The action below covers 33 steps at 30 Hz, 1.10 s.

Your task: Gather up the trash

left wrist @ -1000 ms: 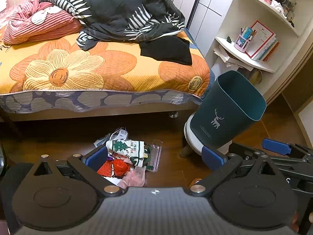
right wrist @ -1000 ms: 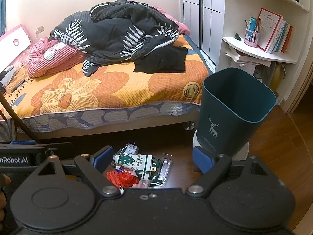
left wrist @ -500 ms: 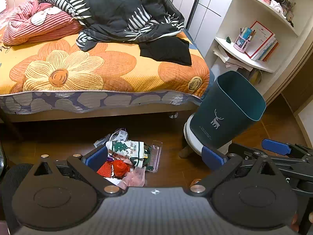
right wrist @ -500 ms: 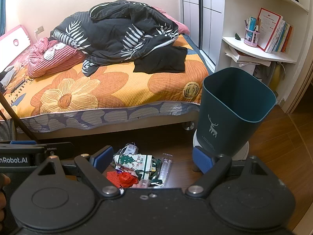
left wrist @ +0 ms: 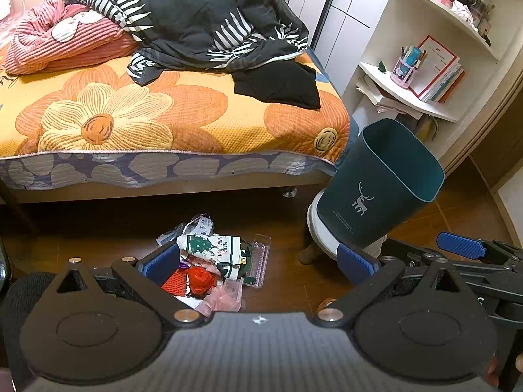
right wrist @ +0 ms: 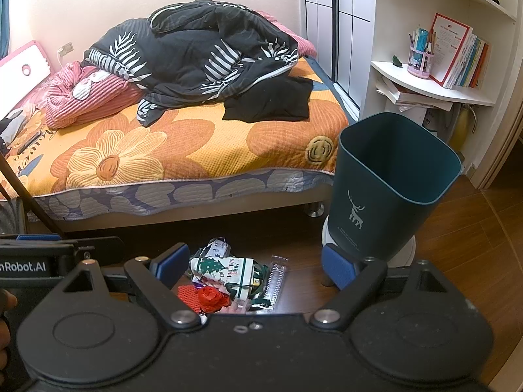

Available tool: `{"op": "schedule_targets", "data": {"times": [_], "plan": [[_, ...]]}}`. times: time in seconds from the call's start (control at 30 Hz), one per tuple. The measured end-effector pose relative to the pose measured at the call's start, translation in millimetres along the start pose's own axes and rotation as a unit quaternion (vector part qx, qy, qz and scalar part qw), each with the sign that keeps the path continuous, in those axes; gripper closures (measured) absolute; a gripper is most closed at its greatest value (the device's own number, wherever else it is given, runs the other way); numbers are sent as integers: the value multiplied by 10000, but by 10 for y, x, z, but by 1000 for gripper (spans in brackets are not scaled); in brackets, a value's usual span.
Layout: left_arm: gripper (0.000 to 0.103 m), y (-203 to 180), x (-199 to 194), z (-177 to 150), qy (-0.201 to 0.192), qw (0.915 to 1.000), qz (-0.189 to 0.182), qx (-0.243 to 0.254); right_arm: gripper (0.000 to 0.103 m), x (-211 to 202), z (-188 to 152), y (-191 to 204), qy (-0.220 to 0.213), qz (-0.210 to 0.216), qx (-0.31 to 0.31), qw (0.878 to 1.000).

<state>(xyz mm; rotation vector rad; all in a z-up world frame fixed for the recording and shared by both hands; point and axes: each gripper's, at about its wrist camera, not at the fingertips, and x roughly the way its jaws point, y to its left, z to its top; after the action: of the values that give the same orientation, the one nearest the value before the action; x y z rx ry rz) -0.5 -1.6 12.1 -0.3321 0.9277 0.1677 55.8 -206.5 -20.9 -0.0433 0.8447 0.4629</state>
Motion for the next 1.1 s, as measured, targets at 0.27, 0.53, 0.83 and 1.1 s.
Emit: {"op": "schedule_targets", "data": {"times": [0.27,0.53,0.83,1.1], "plan": [[0,-11,2,14,-11,10000,-2,3,14,-2,0,3,-7,-5,-9,10000],[0,-4,9,7,-6,10000,-13,-15,14,15,14,0,5,-7,-44,10000],[0,126,267,116,173,9997,-102,-167,14,235,150,58,66,-77,-344,9994],[0,442,768,283,261,9986,44,-448,14,759,327,102,247,32,-541,9982]]}}
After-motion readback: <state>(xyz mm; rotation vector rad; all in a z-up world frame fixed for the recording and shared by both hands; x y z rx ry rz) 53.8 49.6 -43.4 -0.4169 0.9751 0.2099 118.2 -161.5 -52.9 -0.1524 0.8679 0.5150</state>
